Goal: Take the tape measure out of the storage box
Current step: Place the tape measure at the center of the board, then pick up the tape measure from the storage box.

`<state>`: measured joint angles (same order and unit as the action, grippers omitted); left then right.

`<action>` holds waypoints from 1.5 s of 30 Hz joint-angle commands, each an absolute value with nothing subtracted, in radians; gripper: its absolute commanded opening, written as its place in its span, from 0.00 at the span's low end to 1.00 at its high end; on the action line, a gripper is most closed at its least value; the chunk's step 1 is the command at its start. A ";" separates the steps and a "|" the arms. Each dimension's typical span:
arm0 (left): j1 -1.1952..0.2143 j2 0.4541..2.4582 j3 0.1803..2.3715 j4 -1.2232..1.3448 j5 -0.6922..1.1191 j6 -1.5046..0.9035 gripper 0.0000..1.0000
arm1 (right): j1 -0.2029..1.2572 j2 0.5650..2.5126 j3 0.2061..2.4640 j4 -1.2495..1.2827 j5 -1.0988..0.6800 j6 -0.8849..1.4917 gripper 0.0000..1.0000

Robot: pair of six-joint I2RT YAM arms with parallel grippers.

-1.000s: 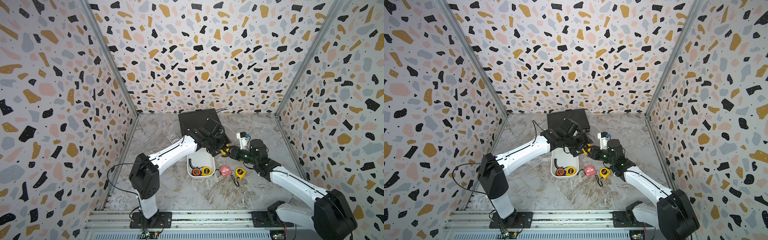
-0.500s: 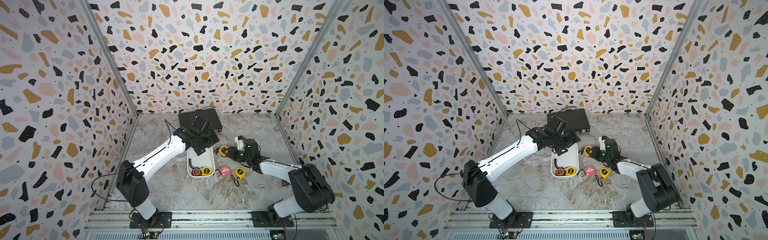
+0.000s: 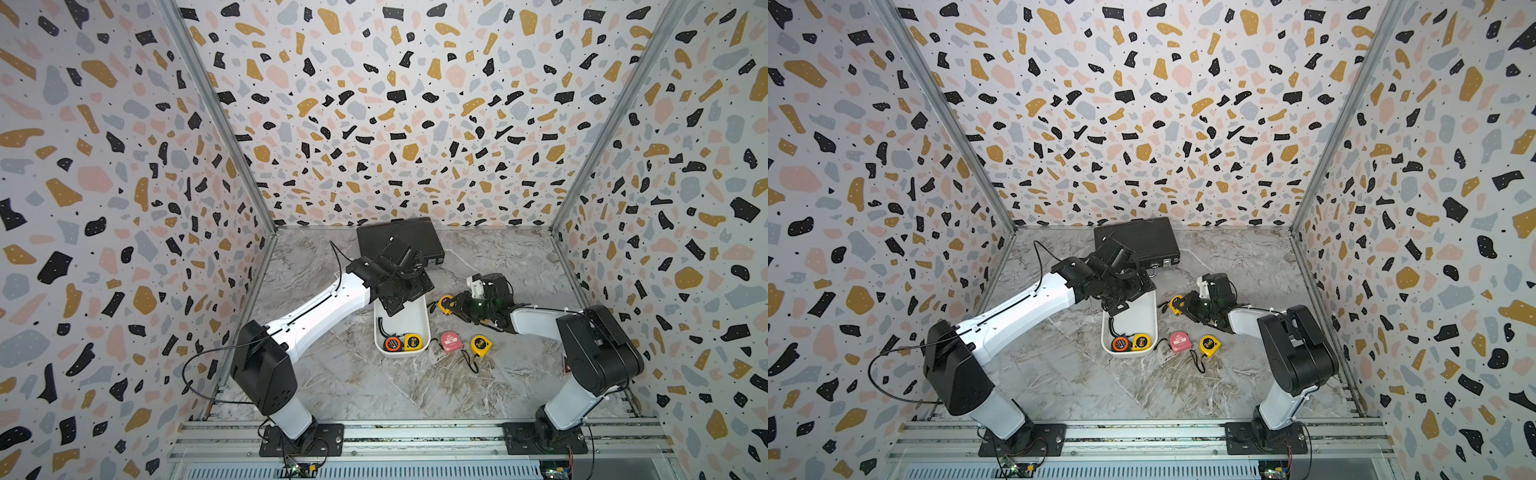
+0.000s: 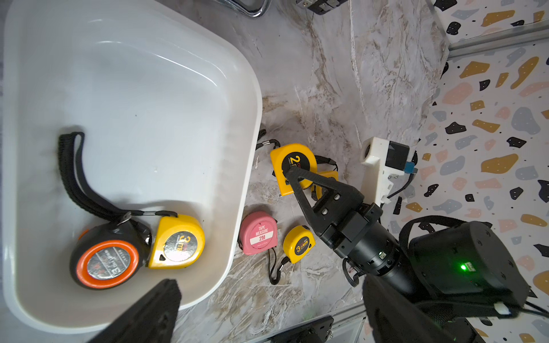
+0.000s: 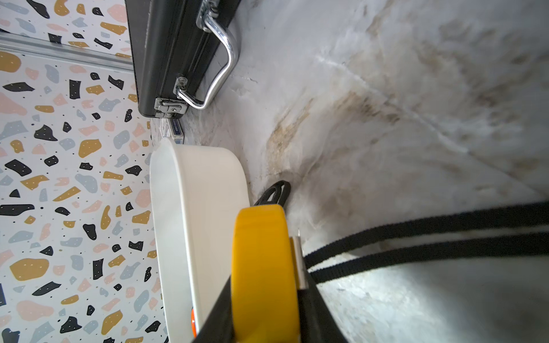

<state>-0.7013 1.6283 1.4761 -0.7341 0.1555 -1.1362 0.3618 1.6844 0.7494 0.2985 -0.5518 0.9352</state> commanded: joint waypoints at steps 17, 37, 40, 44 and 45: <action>-0.698 1.635 1.488 -0.870 0.095 -1.036 1.00 | 0.359 1.678 0.821 0.050 -0.570 0.856 0.47; -0.767 1.717 1.510 -1.076 0.017 -0.880 1.00 | 0.359 1.467 0.839 -0.204 -0.508 0.761 0.80; -0.779 1.727 1.495 -1.092 -0.008 -0.879 0.99 | 0.359 1.427 0.840 -0.235 -0.508 0.750 0.82; -0.793 1.737 1.458 -1.085 -0.023 -0.879 0.97 | 0.359 1.388 0.822 -0.249 -0.515 0.753 0.83; -0.797 1.741 1.450 -1.083 -0.028 -0.879 0.96 | 0.359 1.376 0.815 -0.247 -0.518 0.757 0.83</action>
<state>-0.7887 1.7340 1.4742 -1.0512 0.0116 -0.8997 0.3618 1.4155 0.8062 -0.2062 -0.5194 0.7692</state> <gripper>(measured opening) 0.966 0.826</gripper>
